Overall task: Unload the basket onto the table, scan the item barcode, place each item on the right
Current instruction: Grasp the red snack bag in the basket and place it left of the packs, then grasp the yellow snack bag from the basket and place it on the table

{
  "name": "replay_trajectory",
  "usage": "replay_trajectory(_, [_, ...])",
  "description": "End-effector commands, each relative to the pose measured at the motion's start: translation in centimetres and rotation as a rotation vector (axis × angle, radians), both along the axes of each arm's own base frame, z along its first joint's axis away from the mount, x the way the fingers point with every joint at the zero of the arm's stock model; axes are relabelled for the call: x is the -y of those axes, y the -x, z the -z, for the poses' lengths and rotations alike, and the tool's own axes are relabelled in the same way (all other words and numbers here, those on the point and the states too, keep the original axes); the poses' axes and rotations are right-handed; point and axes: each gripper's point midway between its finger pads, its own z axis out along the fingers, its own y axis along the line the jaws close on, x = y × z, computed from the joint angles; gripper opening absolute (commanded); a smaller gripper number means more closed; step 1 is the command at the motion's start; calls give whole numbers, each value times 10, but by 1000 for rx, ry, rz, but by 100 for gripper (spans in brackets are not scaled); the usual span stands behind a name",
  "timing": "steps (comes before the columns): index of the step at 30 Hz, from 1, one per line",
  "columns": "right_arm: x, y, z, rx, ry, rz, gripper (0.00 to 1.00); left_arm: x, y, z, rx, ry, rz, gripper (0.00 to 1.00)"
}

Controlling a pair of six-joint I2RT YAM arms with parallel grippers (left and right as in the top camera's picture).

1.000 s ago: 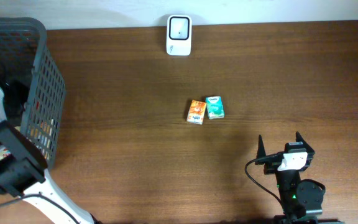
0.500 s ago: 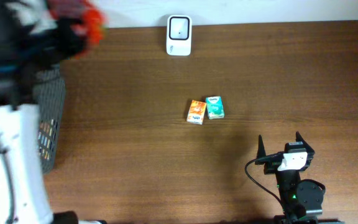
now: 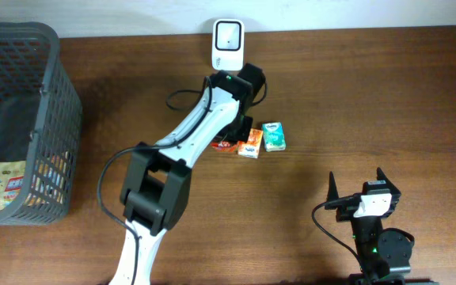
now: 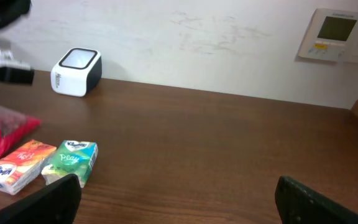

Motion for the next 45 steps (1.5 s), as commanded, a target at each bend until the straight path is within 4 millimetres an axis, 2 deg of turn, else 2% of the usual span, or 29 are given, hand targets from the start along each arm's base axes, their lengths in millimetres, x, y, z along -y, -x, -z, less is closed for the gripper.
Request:
replay_trajectory(1, [2, 0, 3, -6, 4, 8, 99, 1, -1, 5, -11, 2, 12, 18])
replay_trajectory(2, [2, 0, 3, -6, 4, 8, 98, 5, 2, 6, -27, 21, 12, 36])
replay_trajectory(3, [2, 0, 3, -6, 4, 8, 98, 7, 5, 6, -39, 37, 13, 40])
replay_trajectory(5, [2, 0, 3, -6, 4, 8, 98, 18, 13, 6, -89, 103, 45, 54])
replay_trajectory(7, [2, 0, 3, -6, 4, 7, 98, 35, 22, -5, -140, 200, 148, 74])
replay_trajectory(8, [2, 0, 3, -6, 4, 8, 98, 31, 16, -22, -113, 181, 155, 92])
replay_trajectory(9, [2, 0, 3, -6, 4, 8, 99, 22, 4, -44, -64, 145, 146, 96])
replay_trajectory(12, [2, 0, 3, -6, 4, 8, 99, -2, -30, -116, 127, 88, 109, 99])
replay_trajectory(13, [2, 0, 3, -6, 4, 7, 99, -14, -45, -150, 233, 70, 84, 100])
replay_trajectory(15, [2, 0, 3, -6, 4, 8, 99, -34, -58, -192, 357, 59, 41, 99])
replay_trajectory(16, [2, 0, 3, -6, 4, 8, 98, -52, -62, -220, 432, 59, -1, 100])
replay_trajectory(18, [2, 0, 3, -6, 4, 8, 98, -87, -69, -262, 554, 67, -80, 100])
replay_trajectory(22, [2, 0, 3, -6, 4, 8, 98, -169, -65, -325, 724, 104, -306, 99])
replay_trajectory(23, [2, 0, 3, -6, 4, 8, 98, -201, -56, -344, 771, 96, -371, 99])
replay_trajectory(24, [2, 0, 3, -6, 4, 8, 99, -221, -48, -357, 803, 90, -413, 99])
replay_trajectory(26, [2, 0, 3, -6, 4, 8, 99, -279, -20, -391, 900, 101, -612, 99])
replay_trajectory(28, [2, 0, 3, -6, 4, 8, 98, -326, 3, -407, 957, 98, -767, 99])
replay_trajectory(29, [2, 0, 3, -6, 4, 8, 98, -377, 24, -409, 977, 58, -923, 99])
replay_trajectory(31, [2, 0, 3, -6, 4, 8, 98, -406, 33, -398, 944, 21, -1019, 99])
replay_trajectory(32, [2, 0, 3, -6, 4, 8, 99, -429, 38, -380, 890, 4, -1120, 99])
replay_trajectory(34, [2, 0, 3, -6, 4, 8, 99, -461, 49, -343, 764, -31, -1261, 99])
replay_trajectory(36, [2, 0, 3, -6, 4, 8, 98, -490, 49, -307, 676, -49, -1339, 99])
replay_trajectory(37, [2, 0, 3, -6, 4, 8, 98, -496, 45, -291, 641, -29, -1350, 99])
replay_trajectory(38, [2, 0, 3, -6, 4, 8, 99, -501, 37, -266, 590, 11, -1359, 99])
replay_trajectory(40, [2, 0, 3, -6, 4, 8, 99, -503, 33, -232, 511, 32, -1369, 99])
replay_trajectory(41, [2, 0, 3, -6, 4, 8, 99, -500, 38, -199, 413, 23, -1378, 100])
replay_trajectory(43, [2, 0, 3, -6, 4, 8, 99, -492, 45, -152, 285, 12, -1384, 85])
replay_trajectory(45, [2, 0, 3, -6, 4, 8, 99, -485, 56, -109, 188, 4, -1435, 86])
